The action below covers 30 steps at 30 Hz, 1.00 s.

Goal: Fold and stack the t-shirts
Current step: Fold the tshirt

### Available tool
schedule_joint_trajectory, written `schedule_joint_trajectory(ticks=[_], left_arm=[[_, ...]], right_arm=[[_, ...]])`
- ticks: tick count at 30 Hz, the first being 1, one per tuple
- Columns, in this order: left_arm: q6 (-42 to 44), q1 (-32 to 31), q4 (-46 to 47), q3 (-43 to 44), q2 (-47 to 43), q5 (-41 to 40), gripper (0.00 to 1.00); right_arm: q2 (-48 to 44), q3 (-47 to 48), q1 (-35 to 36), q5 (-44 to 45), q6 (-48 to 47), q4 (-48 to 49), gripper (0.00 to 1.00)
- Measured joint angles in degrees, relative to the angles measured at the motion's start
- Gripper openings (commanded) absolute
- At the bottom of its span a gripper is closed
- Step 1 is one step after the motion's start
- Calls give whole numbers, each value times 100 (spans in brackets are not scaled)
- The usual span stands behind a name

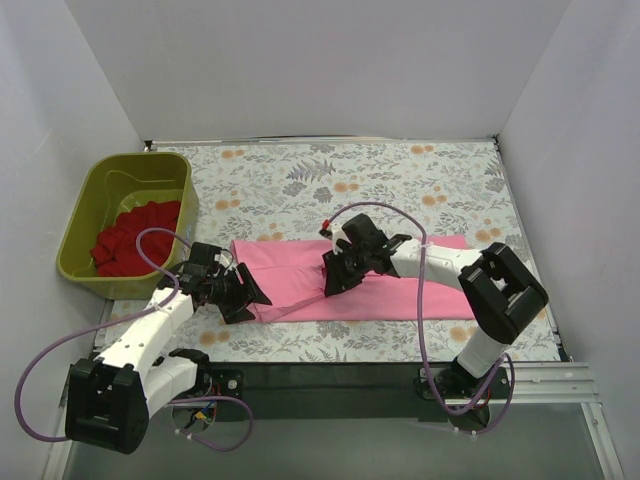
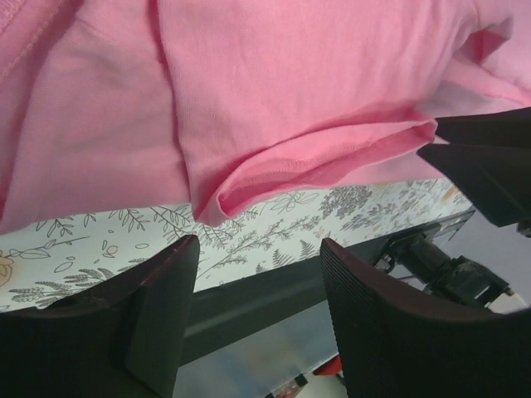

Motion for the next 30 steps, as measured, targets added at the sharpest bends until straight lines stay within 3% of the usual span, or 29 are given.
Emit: schedule_joint_trajectory(ticks=[8,19,25,30], left_arm=[[-4,0,107,645,361,-129,61],[232,0,879,1331,2208,-575,49],[269,0,1071,1327,2594,-857,47],[269,2,1207,1145,2590,-1051,46]], right_arm=[[-525,323,-151,868,-352,-522,32],[577,1502,-271,1314,-452,-494,27],[876,1150,-269,1196,-450,-470,25],[402,474,-330,1364,-461,-439,25]])
